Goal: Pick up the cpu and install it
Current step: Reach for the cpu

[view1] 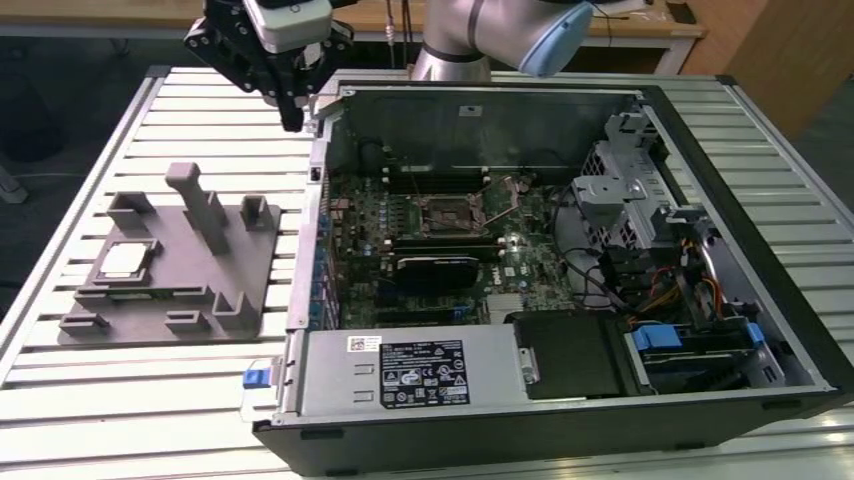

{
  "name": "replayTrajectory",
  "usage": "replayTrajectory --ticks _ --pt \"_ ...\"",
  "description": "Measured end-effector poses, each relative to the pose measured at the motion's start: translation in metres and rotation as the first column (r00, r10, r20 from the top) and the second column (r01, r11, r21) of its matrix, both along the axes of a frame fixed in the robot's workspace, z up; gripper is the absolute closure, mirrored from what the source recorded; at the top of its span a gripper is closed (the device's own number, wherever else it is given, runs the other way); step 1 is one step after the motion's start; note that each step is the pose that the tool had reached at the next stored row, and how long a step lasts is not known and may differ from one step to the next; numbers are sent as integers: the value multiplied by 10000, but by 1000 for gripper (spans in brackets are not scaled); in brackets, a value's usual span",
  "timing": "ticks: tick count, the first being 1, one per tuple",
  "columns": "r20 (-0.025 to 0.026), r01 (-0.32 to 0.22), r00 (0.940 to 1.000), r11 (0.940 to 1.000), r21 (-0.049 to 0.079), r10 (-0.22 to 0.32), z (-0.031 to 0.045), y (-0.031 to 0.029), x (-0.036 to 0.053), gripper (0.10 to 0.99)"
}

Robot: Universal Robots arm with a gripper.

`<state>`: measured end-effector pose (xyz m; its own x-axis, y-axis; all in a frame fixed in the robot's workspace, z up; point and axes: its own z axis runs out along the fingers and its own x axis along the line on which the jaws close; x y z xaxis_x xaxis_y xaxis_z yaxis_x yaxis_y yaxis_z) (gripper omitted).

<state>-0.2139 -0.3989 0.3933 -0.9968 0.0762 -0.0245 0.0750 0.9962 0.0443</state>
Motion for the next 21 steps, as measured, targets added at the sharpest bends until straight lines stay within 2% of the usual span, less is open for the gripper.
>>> replayTrajectory --ticks 21 --pt "3 1 10000 10000 0 -1 0 0 -323 980"
